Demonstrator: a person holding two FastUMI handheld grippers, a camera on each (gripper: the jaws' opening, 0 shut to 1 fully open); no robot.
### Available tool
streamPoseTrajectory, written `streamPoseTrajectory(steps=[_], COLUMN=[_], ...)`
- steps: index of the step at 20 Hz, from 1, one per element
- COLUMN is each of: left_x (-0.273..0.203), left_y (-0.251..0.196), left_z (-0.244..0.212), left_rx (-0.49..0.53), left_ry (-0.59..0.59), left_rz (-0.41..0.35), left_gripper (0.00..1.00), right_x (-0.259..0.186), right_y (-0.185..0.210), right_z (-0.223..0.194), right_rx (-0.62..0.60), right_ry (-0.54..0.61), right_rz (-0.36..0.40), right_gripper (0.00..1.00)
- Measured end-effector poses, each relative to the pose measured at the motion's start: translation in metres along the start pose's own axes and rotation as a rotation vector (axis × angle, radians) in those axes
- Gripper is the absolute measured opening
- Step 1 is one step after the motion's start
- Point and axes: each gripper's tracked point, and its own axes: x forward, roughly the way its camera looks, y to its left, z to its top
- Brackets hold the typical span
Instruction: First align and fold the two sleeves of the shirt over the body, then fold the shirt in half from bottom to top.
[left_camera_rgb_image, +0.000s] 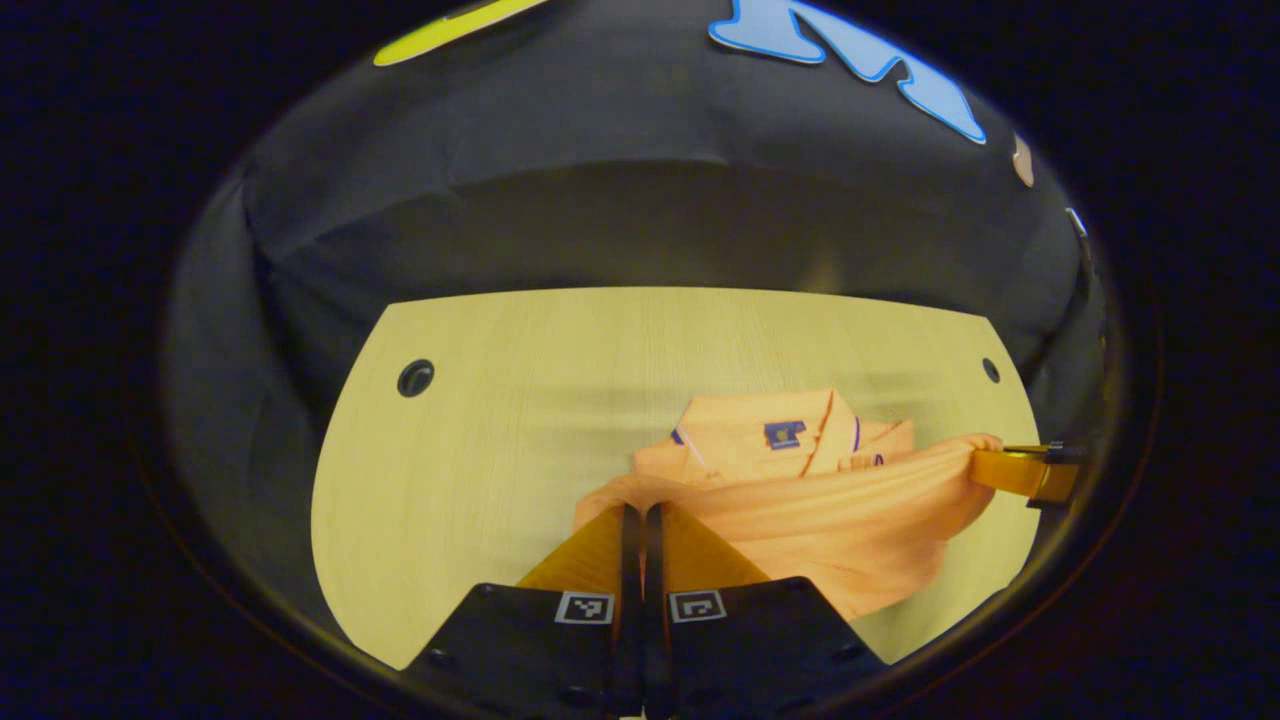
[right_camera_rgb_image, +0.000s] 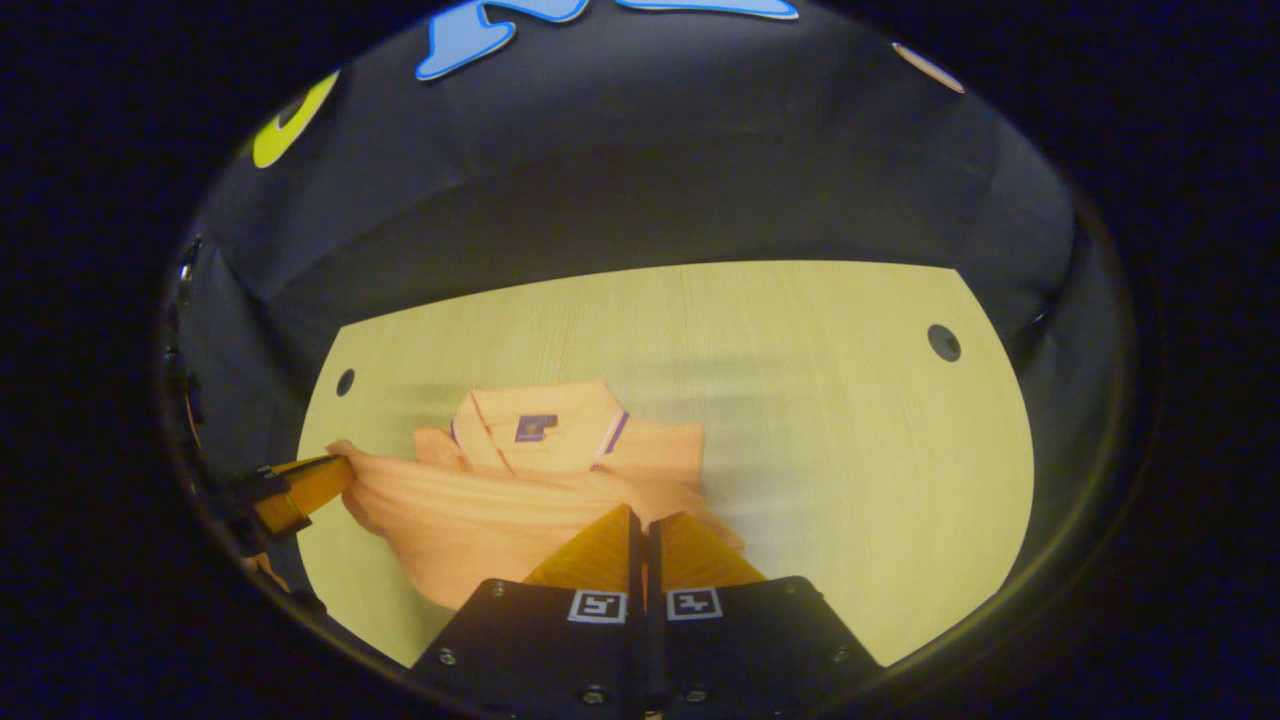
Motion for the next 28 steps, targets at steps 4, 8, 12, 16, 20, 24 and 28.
streamPoseTrajectory(steps=[4, 8, 12, 16, 20, 24, 28], left_x=[0.038, 0.074, 0.1, 0.119, 0.128, 0.132, 0.122], left_y=[-0.003, -0.007, -0.008, -0.008, -0.008, -0.007, 0.003], left_z=[0.026, 0.029, 0.019, 0.01, 0.006, 0.008, 0.011], left_rx=[0.024, 0.044, 0.052, 0.043, 0.026, 0.029, 0.023], left_ry=[-0.028, -0.032, -0.019, -0.008, -0.008, -0.019, -0.046], left_rz=[0.013, 0.016, 0.019, 0.017, 0.006, -0.009, 0.018], left_gripper=[0.06, 0.06, 0.07, 0.06, 0.06, 0.29, 0.65], right_x=[0.031, 0.06, 0.06, 0.061, 0.062, 0.062, 0.054], right_y=[-0.004, -0.01, -0.012, -0.013, -0.013, -0.014, -0.004], right_z=[0.032, 0.044, 0.038, 0.037, 0.035, 0.036, 0.04], right_rx=[0.023, 0.026, 0.01, -0.007, -0.014, -0.037, -0.036], right_ry=[-0.048, -0.085, -0.066, -0.051, -0.038, -0.044, -0.073], right_rz=[-0.015, -0.039, -0.054, -0.061, -0.06, -0.059, -0.031], right_gripper=[0.0, 0.0, 0.0, 0.01, 0.01, 0.07, 0.41])
